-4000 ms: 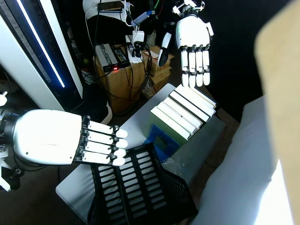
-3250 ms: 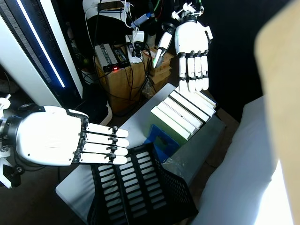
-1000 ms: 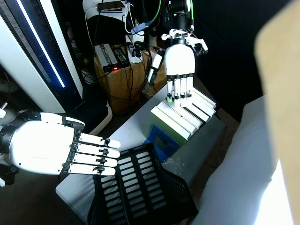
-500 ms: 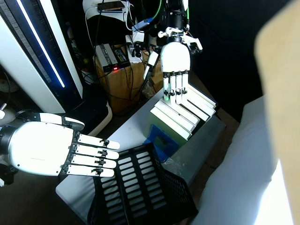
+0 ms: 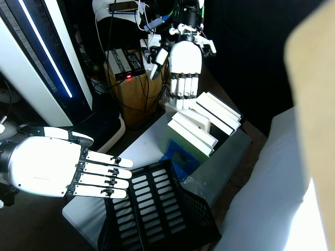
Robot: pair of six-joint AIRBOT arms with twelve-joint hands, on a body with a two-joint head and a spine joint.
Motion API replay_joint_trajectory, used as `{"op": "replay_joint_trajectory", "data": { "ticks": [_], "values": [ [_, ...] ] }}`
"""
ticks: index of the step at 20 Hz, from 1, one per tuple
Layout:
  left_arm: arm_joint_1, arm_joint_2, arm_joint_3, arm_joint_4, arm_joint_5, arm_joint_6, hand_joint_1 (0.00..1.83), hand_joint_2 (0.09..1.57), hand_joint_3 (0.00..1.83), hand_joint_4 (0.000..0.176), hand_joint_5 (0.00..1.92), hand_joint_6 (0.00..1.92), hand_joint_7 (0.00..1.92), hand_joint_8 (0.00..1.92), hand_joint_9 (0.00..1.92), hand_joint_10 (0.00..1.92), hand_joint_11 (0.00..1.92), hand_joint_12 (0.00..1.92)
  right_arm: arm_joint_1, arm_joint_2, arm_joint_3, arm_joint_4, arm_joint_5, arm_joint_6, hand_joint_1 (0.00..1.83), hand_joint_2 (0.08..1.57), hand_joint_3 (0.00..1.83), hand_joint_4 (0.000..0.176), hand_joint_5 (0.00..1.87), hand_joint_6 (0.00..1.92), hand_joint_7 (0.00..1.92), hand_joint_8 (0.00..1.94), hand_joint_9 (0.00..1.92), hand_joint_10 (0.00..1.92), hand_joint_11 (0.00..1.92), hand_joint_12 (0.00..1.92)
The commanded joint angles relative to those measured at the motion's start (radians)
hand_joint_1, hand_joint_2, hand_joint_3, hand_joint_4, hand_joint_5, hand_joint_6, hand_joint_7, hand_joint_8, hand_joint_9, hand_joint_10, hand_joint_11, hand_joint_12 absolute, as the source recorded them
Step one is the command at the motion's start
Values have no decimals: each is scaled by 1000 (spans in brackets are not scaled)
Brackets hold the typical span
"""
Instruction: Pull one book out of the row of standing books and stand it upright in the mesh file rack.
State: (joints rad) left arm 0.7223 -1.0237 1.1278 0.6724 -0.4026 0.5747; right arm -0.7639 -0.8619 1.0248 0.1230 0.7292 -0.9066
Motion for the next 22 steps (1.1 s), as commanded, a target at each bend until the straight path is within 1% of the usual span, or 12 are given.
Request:
{"op": "replay_joint_trajectory", "data": {
  "ticks": [1,6,10,11,16,17,18,19,20,21,22],
  "values": [
    [3,9,-2,-14,-59,-1,116,1166,5,0,565,0,0,0,0,0,0,0,0,9,5,10,111,5,269,1273,6,0,0,0,0,0,0,0,0,0],
    [37,32,-31,-15,-96,-21,100,1167,5,0,562,2,0,0,0,0,0,0,-3,9,5,16,111,5,271,1276,5,0,0,0,0,0,0,0,0,0],
    [61,35,-47,-16,-124,-46,48,1167,3,0,587,11,0,0,0,0,0,0,-4,10,5,18,110,5,287,1279,6,0,0,0,0,0,0,0,0,0],
    [71,38,-54,-17,-133,-50,20,1176,6,0,559,0,0,0,0,0,0,0,-4,10,4,18,110,5,281,1277,5,0,0,0,0,0,0,0,0,0],
    [98,42,-68,-19,-176,-85,44,1184,9,0,606,20,0,0,0,0,0,0,-7,10,4,25,110,5,276,1278,3,0,0,0,0,0,0,0,0,0],
    [107,42,-69,-19,-178,-96,48,1176,4,0,598,16,0,0,0,0,0,0,-7,10,4,25,110,5,271,1278,3,0,0,0,0,0,0,0,0,0],
    [120,41,-70,-19,-184,-108,14,1193,11,0,559,5,0,0,0,0,0,0,-7,10,5,25,110,5,256,1278,3,0,0,0,0,0,0,0,0,0],
    [130,38,-70,-19,-186,-116,81,1206,13,0,551,2,0,0,0,0,0,0,-7,10,5,25,110,5,268,1280,4,0,0,0,0,0,0,0,0,0],
    [138,35,-70,-19,-187,-126,81,1206,13,0,551,2,0,0,0,0,0,0,-7,10,5,26,110,5,268,1280,4,0,0,0,0,0,0,0,0,0],
    [144,32,-68,-25,-187,-131,199,1186,2,0,564,8,0,0,0,0,0,0,-8,11,5,27,110,5,265,1281,4,0,0,0,0,0,0,0,0,0],
    [149,29,-66,-29,-192,-138,274,1173,0,0,556,4,0,0,0,0,0,0,-8,11,5,28,110,5,265,1281,4,0,0,0,0,0,0,0,0,0]
  ]
}}
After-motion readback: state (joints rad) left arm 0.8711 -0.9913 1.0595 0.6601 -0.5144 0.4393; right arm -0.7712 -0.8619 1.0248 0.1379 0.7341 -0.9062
